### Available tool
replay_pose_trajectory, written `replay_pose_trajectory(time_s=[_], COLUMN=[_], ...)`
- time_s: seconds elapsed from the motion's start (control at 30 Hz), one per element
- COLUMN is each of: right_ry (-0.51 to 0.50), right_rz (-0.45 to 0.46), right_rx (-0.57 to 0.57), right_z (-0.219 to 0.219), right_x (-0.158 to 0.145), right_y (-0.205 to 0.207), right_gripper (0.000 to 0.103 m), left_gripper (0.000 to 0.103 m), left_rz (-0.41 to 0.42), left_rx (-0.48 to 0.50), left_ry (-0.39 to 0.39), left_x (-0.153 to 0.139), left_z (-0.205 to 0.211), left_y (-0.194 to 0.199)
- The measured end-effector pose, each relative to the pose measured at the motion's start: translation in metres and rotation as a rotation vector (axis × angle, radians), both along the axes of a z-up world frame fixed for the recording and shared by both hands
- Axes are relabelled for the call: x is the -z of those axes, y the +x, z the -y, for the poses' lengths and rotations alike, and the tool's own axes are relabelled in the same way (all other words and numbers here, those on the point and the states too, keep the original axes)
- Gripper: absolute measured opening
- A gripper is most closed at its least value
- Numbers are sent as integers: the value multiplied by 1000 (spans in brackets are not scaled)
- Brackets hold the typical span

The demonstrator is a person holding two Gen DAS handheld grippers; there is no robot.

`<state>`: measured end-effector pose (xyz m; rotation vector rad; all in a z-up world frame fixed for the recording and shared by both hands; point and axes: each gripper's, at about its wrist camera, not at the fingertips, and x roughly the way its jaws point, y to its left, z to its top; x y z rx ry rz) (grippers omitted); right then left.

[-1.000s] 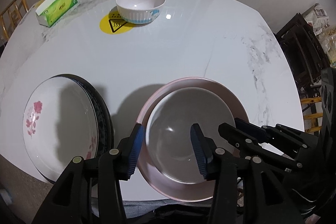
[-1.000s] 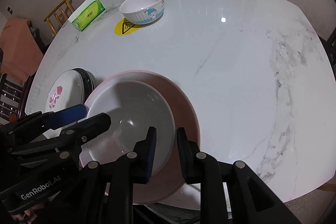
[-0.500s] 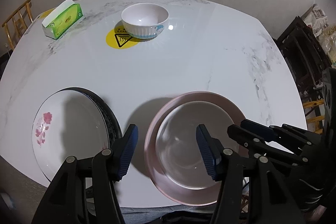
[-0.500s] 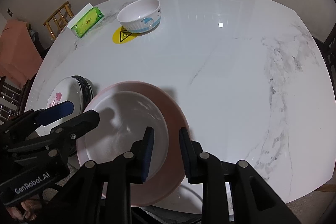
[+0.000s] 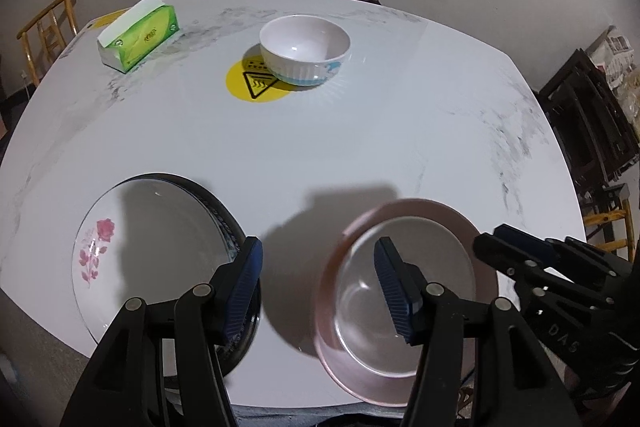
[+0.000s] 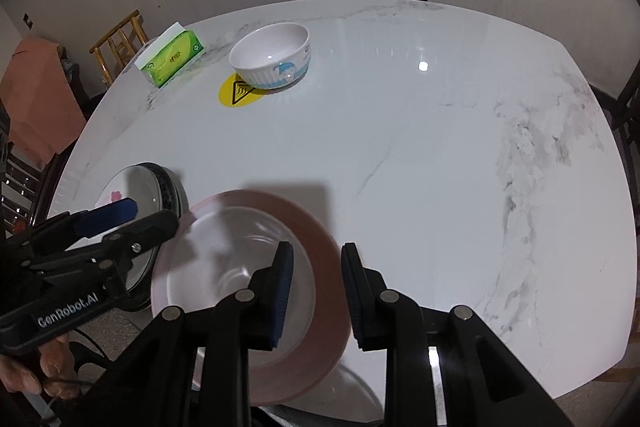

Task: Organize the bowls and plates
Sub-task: 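Open the right gripper and withdraw from the nested bowls, then move the right gripper to the white blue-pattern bowl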

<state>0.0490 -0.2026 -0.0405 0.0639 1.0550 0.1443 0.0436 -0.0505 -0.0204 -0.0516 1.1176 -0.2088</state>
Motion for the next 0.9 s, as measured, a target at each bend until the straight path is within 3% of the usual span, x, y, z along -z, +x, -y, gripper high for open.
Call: replay_pose_trajectory(time_s=[0.9], right_ry=[-13], right_rz=[-1], right_rx=[-30], right_z=[27], right_x=[11], right_y=[80], right_gripper=[25], left_gripper=[54], left_rz=[-37], left_rx=[-123], left_ry=[50], left_x=[24], left_z=[-35], left_y=[66])
